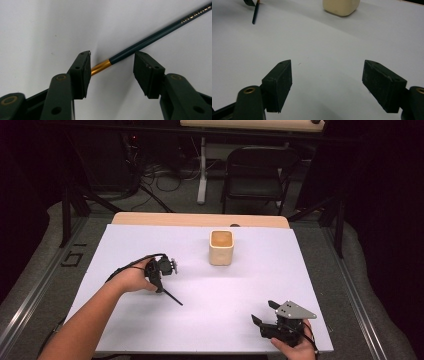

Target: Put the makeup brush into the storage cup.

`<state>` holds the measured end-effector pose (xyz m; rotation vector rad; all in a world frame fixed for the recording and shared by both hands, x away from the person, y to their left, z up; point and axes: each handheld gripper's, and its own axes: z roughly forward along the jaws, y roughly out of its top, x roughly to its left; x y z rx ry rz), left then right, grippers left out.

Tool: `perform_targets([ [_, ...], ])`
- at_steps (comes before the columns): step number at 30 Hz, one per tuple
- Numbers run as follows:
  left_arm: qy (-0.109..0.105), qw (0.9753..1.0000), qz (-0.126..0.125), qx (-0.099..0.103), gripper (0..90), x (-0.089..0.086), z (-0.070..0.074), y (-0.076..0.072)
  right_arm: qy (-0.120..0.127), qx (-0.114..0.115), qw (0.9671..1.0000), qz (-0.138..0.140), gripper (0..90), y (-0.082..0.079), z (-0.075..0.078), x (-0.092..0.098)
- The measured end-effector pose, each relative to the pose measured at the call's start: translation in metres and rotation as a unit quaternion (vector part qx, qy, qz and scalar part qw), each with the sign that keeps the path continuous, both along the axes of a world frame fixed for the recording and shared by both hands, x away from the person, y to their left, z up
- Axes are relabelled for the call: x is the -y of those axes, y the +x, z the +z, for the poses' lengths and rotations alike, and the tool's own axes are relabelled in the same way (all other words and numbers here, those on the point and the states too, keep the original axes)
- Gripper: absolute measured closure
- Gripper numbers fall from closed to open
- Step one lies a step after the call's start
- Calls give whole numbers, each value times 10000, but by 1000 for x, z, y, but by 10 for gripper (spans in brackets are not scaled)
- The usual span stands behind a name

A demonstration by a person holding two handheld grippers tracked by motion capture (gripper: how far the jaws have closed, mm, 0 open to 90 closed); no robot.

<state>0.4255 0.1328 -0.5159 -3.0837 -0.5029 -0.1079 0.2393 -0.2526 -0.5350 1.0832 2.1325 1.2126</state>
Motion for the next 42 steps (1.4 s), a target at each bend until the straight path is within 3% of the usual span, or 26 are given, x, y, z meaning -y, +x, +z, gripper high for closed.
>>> perform_targets([
  [8,-17,10000,-40,-30,532,0,-2,2,13,4,10000,2,240,0,0,0],
  [20,-98,9998,-160,-107,476,4,-3,5,-15,-34,10000,41,241,0,0,-1],
  [26,-28,9997,-195,-117,484,4,-8,7,1,-21,10000,41,241,0,-1,-1],
  [36,-139,9984,-175,-522,692,3,-7,8,-1,-16,10000,45,241,0,0,-1],
  [42,-71,9986,-228,-481,774,4,-7,6,2,-12,10000,44,241,0,0,-1],
])
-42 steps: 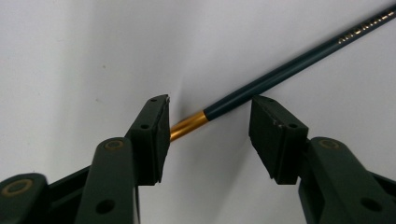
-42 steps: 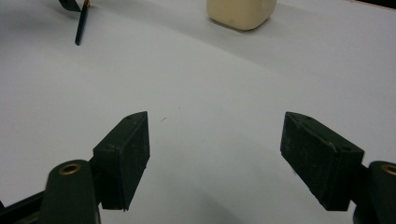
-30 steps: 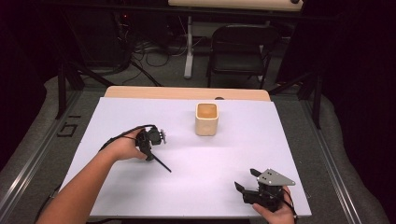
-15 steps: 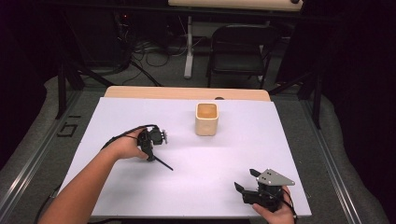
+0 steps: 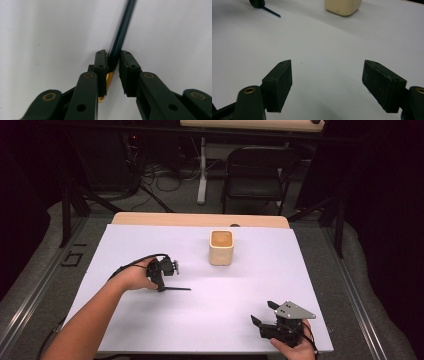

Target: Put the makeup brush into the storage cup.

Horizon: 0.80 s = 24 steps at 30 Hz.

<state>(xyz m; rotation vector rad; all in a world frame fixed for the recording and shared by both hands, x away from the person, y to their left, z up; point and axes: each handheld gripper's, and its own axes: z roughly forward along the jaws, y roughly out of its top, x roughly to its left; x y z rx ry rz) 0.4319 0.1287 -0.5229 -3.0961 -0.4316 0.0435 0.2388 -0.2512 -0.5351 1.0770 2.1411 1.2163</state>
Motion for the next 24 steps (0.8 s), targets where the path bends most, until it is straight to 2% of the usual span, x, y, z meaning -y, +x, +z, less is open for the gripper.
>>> perform_targets([
  [2,31,10000,-33,-39,807,1,0,0,2,-5,10000,-6,242,0,0,0],
  [4,13,10000,-66,43,829,1,-1,-2,-2,-3,10000,-4,242,0,0,0],
  [5,61,9999,-79,22,832,2,0,-2,-2,-2,10000,-2,242,0,0,0],
  [16,61,9999,-57,117,837,3,-1,-4,9,10,10000,-17,243,0,0,0],
  [18,97,9999,-41,6,837,3,0,-3,1,1,10000,-9,243,0,0,0],
  [24,145,9999,14,-7,838,3,1,-3,1,-16,10000,1,242,1,0,0],
])
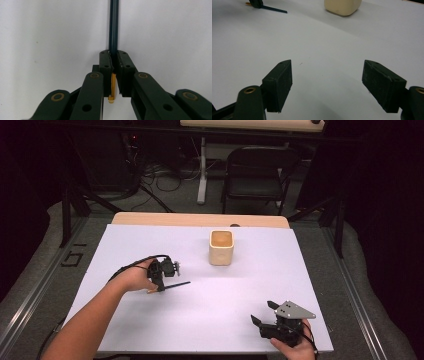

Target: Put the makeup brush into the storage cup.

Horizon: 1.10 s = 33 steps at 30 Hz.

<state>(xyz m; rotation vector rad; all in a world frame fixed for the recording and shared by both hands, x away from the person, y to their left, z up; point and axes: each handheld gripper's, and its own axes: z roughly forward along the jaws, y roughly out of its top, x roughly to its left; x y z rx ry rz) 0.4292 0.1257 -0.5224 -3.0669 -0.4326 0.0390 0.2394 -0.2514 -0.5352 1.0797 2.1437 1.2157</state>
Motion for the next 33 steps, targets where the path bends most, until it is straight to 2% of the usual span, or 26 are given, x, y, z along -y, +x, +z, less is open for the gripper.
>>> perform_targets([
  [1,42,10000,-12,47,838,0,0,-1,-6,-3,10000,3,242,0,0,0],
  [3,-7,10000,67,73,838,-1,2,-3,-6,15,10000,-13,242,0,0,-1],
  [7,-62,9999,150,-49,838,-1,11,-7,-60,64,10000,-5,242,0,0,-2],
  [8,-118,9997,195,39,838,-2,13,-9,-79,62,9999,3,243,0,0,-3],
  [9,-118,9997,195,39,838,-2,13,-9,-79,62,9999,3,243,0,0,-3],
  [10,-92,9996,278,0,838,-2,19,-11,-174,126,9998,20,250,0,0,-4],
  [14,-185,9991,382,-32,838,-3,26,-15,-450,273,9986,33,262,0,1,-8],
  [16,-304,9982,503,-116,839,-5,32,-20,-633,396,9972,84,278,0,2,-11],
  [20,-408,9972,571,-251,839,-6,39,-25,-889,598,9940,231,303,1,4,-17],
  [23,-453,9969,539,-353,839,-3,42,-28,-1096,752,9905,357,315,3,6,-22],
  [27,-387,9972,437,-458,839,3,42,-32,-1383,927,9846,536,349,6,5,-30],
  [28,-387,9972,437,-458,839,3,42,-32,-1383,927,9846,536,349,6,5,-30],
  [29,-407,9973,377,-482,839,6,42,-33,-1657,998,9790,639,353,8,4,-35],
  [33,-418,9970,361,-535,840,12,40,-32,-2078,1076,9694,736,353,12,1,-43],
])
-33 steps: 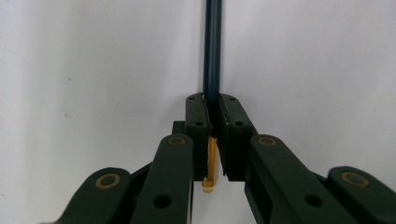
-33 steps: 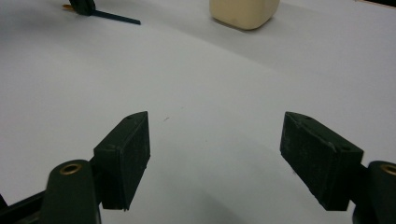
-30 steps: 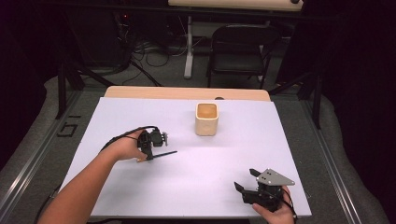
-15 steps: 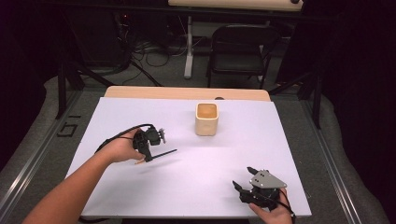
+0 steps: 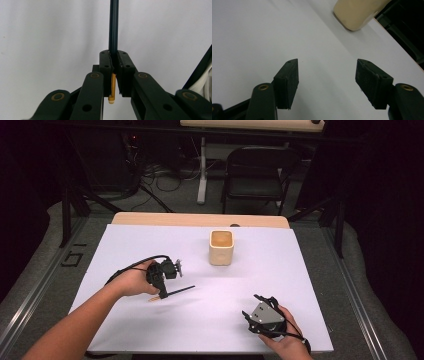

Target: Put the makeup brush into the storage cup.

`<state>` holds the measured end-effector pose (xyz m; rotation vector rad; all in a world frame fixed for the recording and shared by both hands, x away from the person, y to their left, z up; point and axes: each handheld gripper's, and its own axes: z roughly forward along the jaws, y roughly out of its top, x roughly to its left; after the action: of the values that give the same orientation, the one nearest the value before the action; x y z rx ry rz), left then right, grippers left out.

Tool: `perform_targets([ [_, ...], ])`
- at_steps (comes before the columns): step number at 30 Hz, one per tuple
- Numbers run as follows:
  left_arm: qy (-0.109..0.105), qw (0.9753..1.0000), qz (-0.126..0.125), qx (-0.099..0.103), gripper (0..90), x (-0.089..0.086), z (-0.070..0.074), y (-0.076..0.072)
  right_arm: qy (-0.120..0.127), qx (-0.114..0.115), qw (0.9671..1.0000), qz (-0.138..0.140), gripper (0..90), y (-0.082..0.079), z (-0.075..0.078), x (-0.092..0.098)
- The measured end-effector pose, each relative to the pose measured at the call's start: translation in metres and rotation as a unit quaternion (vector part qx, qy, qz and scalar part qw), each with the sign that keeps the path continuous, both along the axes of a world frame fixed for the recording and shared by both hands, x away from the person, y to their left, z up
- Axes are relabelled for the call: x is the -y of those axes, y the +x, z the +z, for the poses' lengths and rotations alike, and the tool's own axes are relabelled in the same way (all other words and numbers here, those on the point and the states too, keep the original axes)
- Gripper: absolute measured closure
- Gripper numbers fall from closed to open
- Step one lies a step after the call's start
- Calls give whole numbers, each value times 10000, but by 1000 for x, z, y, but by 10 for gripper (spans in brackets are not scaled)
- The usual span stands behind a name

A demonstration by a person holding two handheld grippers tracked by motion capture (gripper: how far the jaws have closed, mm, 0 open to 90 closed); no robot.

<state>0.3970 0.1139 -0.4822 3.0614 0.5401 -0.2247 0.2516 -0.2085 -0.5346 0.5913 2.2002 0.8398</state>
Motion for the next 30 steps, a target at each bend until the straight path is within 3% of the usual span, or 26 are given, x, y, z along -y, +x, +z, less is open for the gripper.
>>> perform_targets([
  [7,-27,10000,40,35,839,6,0,0,-352,105,9992,149,360,7,-2,-11],
  [13,-73,9999,-75,-8,839,16,0,-2,-636,270,9968,403,395,11,-1,-27],
  [19,-60,9999,-131,-60,839,22,0,-4,-759,396,9945,598,405,14,1,-40],
  [28,-70,9997,-212,-137,839,31,-1,-4,-1088,567,9883,908,433,17,1,-53],
  [30,-62,9996,-230,-153,839,34,-2,-5,-1250,625,9852,992,433,16,1,-56],
])
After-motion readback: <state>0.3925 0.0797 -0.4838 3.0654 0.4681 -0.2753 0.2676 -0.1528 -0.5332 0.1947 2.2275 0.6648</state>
